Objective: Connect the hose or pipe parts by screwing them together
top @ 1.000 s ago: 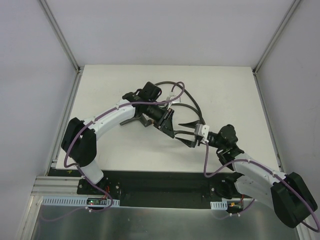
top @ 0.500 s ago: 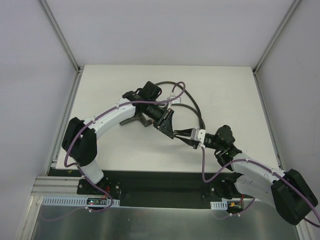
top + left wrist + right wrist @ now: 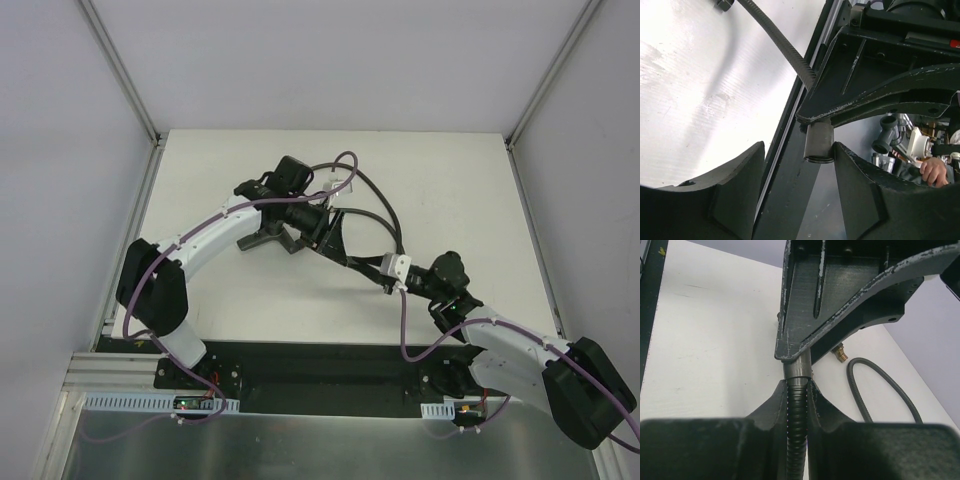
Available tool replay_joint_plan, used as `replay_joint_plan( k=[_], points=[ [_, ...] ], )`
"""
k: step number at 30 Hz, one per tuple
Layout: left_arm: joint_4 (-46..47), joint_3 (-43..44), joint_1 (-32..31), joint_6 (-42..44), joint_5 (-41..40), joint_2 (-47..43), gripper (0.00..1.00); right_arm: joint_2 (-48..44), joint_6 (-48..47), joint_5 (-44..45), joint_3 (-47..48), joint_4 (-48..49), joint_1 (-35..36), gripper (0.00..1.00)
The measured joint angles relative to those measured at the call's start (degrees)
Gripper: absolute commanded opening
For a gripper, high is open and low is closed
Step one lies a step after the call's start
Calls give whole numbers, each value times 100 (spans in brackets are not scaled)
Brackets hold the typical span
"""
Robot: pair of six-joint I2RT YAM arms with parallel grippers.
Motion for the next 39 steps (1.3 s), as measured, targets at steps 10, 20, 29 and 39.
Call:
replay_joint_plan(
  k=[10,20,29,39],
  points=[
    [732,-560,9,-459,22,-295,50,-2,214,245,-2,136,4,1],
    [1274,-769,9,-800,179,-439,38,0,348,363,-2,199,4,1],
    [1364,-772,9,-905,175,-444,43,0,396,382,-2,212,4,1],
    [1460,-815,9,-979,103,-560,0,7,444,439,-20,210,4,4]
  ],
)
